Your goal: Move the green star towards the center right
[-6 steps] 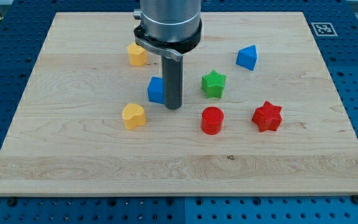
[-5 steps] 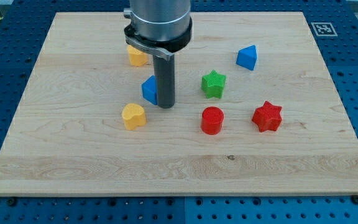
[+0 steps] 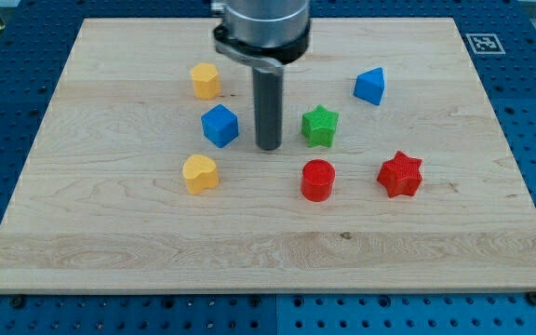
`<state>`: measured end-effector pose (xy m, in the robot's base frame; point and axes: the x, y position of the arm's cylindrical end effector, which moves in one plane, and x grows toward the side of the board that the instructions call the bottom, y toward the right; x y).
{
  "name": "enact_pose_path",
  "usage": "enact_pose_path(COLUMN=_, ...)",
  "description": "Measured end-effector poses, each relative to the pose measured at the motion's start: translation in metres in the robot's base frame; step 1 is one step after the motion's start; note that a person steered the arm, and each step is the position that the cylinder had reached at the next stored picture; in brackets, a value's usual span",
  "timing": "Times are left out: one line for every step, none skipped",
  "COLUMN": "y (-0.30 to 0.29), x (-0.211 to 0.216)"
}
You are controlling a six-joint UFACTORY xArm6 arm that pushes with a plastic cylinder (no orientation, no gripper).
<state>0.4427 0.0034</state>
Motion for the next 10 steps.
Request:
enact_pose_path(y=0.021, x=-0.012)
enact_pose_path(y=0.046, x=-0.012)
enact_pose_path(y=0.079, x=-0.012)
enact_pose_path(y=0.085, x=-0.012)
enact_pose_path(y=0.069, x=-0.013)
enact_pose_path(y=0.063, x=-0.021)
enact_pose_path(y=0.063, x=-0.03)
enact_pose_path(y=0.064, x=-0.031)
enact_pose_path(y=0.08, x=-0.031)
enact_pose_path(y=0.097, x=-0.031)
